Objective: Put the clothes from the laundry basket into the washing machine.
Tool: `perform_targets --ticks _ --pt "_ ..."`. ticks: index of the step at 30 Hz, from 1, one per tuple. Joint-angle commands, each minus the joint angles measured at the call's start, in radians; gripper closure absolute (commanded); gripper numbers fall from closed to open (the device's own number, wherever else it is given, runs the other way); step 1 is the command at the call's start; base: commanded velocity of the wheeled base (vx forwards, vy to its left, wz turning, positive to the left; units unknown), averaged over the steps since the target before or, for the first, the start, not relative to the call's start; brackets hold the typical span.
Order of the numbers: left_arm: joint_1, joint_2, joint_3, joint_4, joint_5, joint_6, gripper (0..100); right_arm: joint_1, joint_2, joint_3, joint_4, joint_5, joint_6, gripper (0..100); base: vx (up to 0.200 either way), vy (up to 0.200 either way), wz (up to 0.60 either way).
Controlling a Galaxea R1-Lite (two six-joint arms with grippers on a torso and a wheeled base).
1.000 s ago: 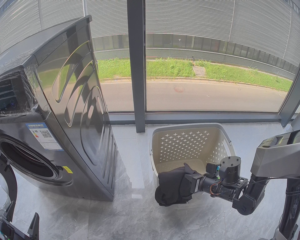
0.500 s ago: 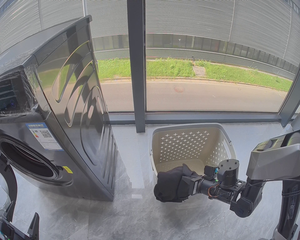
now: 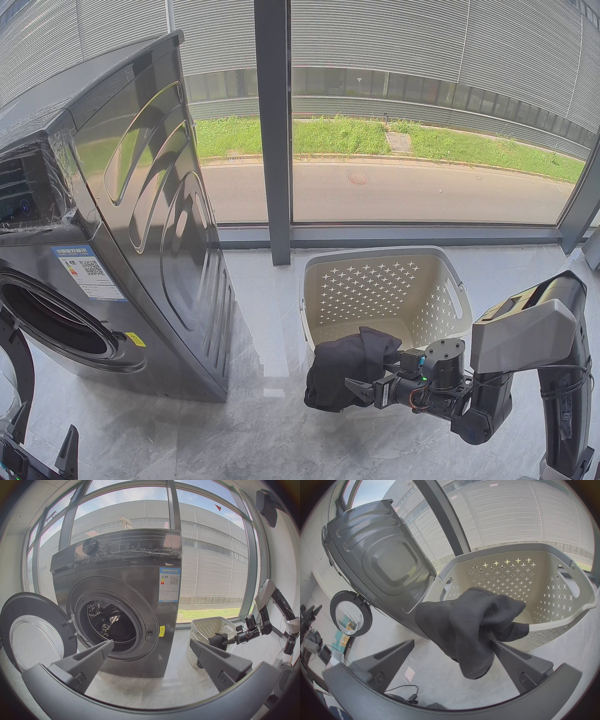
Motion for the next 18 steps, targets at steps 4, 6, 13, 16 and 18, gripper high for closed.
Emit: perform_targets --ticks 4,6,13,16,18 --pt "0.000 -0.016 0.018 0.000 -0.001 0.001 0 -0.043 0.050 -0.029 -0.004 0.001 -0.056 0 0.000 0.000 0.00" --pt "0.000 -0.016 0.018 0.000 -0.001 -0.001 0 -0.042 0.065 -0.048 -0.011 0.001 -0.057 0 0.000 0.000 0.00" --pt "0.000 -0.016 0.018 0.000 -0.001 -0.002 0 -0.028 0.070 -0.057 -0.016 0.001 -0.057 100 0.000 0.000 0.00" --pt "0.000 -0.016 0.018 0.000 -0.001 -0.002 0 -0.025 0.068 -0.057 -0.017 0.001 -0.057 100 0.000 0.000 0.00" --pt "0.000 -0.016 0.018 0.000 0.001 -0.002 0 -0.022 0.068 -0.057 -0.017 0.002 -0.057 100 0.000 0.000 0.00"
